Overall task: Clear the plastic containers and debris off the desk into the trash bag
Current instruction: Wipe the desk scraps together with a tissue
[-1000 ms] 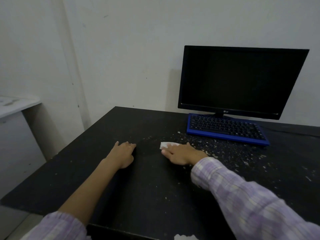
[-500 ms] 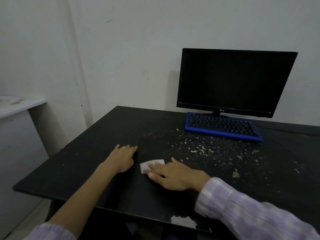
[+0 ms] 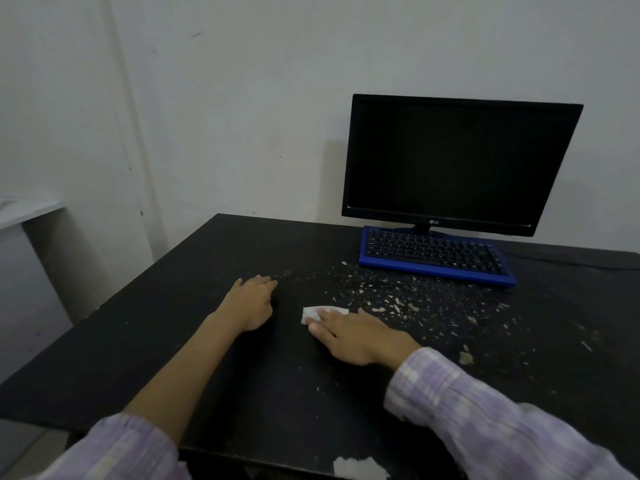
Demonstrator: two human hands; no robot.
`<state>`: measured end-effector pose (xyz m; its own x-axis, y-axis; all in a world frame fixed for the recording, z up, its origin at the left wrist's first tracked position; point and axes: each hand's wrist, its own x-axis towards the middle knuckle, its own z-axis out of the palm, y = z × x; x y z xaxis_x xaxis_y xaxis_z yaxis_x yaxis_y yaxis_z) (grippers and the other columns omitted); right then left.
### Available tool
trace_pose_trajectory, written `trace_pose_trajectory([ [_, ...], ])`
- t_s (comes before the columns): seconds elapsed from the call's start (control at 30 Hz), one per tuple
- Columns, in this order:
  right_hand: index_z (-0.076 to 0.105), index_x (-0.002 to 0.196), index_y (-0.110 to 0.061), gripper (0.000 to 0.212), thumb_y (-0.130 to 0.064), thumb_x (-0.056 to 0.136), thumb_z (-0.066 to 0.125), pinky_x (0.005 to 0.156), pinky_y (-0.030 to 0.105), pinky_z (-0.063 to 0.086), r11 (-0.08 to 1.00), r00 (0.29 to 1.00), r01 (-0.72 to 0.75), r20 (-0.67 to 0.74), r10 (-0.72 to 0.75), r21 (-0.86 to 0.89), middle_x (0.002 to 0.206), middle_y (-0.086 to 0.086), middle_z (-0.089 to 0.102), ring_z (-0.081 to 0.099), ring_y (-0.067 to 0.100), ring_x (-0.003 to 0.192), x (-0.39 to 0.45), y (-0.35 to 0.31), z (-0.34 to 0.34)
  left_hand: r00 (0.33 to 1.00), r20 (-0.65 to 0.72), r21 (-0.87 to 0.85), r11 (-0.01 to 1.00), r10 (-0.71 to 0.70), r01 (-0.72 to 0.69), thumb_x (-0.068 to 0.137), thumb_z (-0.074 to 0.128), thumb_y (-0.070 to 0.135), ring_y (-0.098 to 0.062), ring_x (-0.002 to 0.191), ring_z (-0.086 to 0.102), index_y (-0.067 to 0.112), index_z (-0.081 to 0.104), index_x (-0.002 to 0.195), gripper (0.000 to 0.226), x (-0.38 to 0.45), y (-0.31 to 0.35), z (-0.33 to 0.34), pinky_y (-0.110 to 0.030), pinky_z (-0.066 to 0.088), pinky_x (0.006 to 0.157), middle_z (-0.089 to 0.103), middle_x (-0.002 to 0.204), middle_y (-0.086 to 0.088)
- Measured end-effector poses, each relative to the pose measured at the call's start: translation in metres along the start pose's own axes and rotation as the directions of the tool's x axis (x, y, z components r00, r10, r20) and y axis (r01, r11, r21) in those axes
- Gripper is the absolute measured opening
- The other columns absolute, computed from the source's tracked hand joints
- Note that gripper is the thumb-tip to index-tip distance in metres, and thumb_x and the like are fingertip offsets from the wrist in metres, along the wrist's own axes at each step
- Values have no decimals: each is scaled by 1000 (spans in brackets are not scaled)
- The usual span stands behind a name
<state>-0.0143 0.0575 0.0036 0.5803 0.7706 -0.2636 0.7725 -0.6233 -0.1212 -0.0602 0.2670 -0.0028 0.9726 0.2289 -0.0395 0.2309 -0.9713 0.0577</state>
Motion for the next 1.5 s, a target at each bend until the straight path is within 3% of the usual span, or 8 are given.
trace_pose_trajectory([
  [0.2,20,149,-28,54,-48,100,11,113,49,14,994,996,-94,-1,94,57,159,-1,16,22,25,143,56,0,-22,1000,13,-14,1000,-15,16,97,36,15,-22,146,14,12,21,149,55,43,-5,-8,-46,12,117,21,157,-6],
  [0.37,39,137,-26,42,-40,100,22,99,48,34,978,981,-185,-46,190,95,146,7,37,40,30,130,98,12,-40,999,44,-18,999,-26,27,97,36,16,-23,146,12,12,20,149,55,76,-14,-6,-47,11,117,20,157,-7],
  [0.67,48,132,-19,47,-47,98,30,103,45,39,909,900,-351,-188,394,225,131,10,52,50,26,120,160,46,-58,998,55,64,998,6,-10,96,38,17,-23,146,15,7,27,147,53,106,-25,-7,-46,7,118,31,152,-12],
  [0.77,47,132,-19,46,-45,98,30,107,49,32,910,913,-342,-146,381,232,134,11,51,48,28,123,179,52,-67,998,51,79,996,24,-28,95,39,18,-22,145,18,7,29,146,53,107,-24,-7,-43,7,118,34,151,-12],
  [0.93,24,148,-23,54,-46,99,21,115,58,2,944,962,-269,-3,275,194,156,12,22,20,33,143,192,41,-74,999,14,48,998,29,-29,94,42,17,-22,143,23,11,30,146,54,109,-30,-6,-42,11,118,35,150,-11],
  [1.13,17,148,-38,59,-61,94,15,112,62,2,998,999,32,24,-34,55,158,-1,19,22,29,143,164,12,-40,1000,-5,65,998,23,-22,94,41,19,-21,138,33,12,41,138,45,108,-29,-2,-42,18,117,45,143,-9],
  [1.33,21,147,-36,52,-52,98,14,113,54,14,969,975,-216,70,209,119,157,7,21,23,35,141,136,43,-52,998,55,113,993,8,-14,94,40,19,-22,142,24,10,30,145,53,104,-27,-7,-43,13,118,34,151,-10],
  [1.5,40,138,-19,61,-59,93,30,106,45,37,917,947,-306,-14,320,256,140,10,45,47,26,125,164,51,-60,998,55,81,997,-7,3,94,41,18,-23,141,27,11,37,142,49,108,-25,-12,-43,13,117,38,149,-10],
])
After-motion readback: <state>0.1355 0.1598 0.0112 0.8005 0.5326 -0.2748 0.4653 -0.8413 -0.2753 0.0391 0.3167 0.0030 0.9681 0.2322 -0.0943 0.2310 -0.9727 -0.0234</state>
